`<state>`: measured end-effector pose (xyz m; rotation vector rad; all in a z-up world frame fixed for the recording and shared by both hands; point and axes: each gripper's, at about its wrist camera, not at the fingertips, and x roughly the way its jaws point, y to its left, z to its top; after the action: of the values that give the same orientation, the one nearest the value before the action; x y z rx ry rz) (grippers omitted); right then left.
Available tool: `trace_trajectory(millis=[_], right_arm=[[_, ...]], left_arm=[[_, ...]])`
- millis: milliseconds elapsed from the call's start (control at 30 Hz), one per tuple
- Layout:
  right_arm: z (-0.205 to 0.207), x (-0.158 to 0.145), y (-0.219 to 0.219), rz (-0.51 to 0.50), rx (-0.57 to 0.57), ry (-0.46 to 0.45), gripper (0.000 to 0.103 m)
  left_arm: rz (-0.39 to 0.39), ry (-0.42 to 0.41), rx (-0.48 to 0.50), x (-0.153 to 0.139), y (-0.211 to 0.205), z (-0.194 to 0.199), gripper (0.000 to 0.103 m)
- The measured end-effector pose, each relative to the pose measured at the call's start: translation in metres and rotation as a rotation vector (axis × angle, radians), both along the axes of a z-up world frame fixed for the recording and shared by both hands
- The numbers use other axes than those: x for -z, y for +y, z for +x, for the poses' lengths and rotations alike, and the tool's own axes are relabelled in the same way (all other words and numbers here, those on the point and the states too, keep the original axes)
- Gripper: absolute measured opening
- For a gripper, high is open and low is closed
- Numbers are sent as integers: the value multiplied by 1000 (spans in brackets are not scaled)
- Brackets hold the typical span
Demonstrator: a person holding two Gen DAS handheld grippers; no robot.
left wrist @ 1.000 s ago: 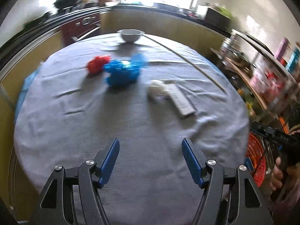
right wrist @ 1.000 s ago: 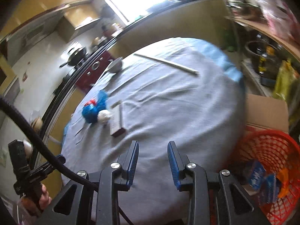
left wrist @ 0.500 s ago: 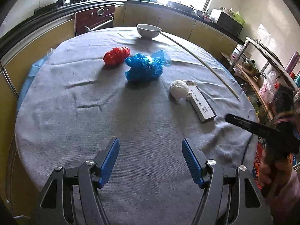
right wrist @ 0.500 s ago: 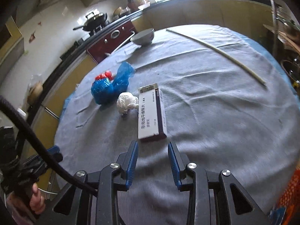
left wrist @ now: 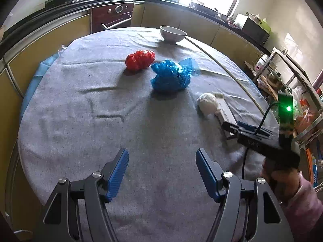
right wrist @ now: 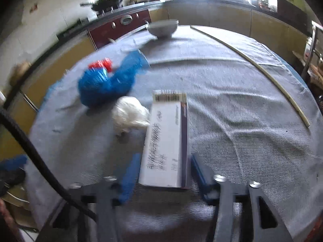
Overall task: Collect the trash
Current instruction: 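Return both open tools to the table toward the white box, then grasp the white tissue ball with left tool while right grasps white medicine box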
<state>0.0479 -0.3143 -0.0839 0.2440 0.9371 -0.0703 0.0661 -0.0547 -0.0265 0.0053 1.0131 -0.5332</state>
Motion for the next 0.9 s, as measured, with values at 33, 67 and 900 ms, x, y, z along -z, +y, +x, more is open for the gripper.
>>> trace_trajectory(millis=[33,67,900], right_arm=[[-1,0,0,-4,-3,0,50],[-3,0,-1,-4,-5,2,50],[-121,0,-64,76,131,-38,51]], left_arm=[[-3,-3,7,-2,-3,1,70],[-7,-6,15,-4,-6,3,70],[-16,169,-21,46,-159,76,65]])
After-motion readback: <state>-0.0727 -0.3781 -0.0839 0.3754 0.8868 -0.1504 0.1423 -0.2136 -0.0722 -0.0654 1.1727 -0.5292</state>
